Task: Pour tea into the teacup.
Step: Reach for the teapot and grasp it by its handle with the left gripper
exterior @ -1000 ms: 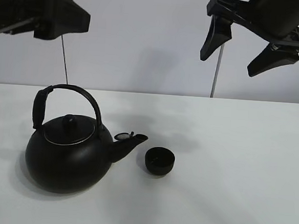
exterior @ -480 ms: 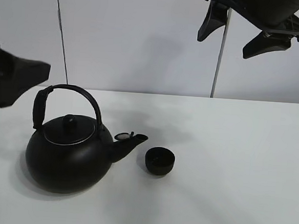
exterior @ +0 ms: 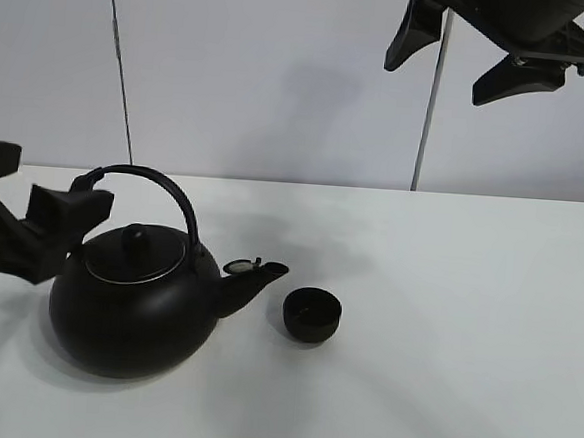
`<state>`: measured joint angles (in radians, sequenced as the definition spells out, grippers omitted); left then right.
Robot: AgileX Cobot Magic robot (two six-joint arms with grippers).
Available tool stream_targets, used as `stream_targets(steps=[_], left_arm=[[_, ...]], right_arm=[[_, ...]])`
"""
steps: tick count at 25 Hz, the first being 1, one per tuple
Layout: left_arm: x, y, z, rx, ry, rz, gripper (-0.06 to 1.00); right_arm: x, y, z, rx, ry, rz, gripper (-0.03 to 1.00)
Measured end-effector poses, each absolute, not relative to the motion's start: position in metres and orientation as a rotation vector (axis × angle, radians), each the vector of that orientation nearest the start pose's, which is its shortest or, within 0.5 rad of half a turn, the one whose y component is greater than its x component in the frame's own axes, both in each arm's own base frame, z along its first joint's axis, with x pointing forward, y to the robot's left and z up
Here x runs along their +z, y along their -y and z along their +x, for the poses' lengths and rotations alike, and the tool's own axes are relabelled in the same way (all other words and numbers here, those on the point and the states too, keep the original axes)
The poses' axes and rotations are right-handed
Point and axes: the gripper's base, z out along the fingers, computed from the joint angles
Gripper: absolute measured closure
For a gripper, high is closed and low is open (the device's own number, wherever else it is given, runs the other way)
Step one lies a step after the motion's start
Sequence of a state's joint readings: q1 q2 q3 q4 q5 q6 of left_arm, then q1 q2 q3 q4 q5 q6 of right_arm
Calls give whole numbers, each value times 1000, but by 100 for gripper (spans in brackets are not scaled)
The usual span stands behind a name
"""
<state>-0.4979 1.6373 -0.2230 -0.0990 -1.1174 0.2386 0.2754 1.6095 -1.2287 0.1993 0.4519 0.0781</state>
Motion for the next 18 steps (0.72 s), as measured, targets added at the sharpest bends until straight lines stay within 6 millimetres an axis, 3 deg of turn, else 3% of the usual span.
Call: stream_targets(steps=[6,18], left_arm=[[124,102,205,-131,-1776,569,31],[127,103,211,-122,-1764,530,31]], right_arm=[[291,-106,347,370,-2331,-65,36],[291,-106,347,372,-2330,-62,36]])
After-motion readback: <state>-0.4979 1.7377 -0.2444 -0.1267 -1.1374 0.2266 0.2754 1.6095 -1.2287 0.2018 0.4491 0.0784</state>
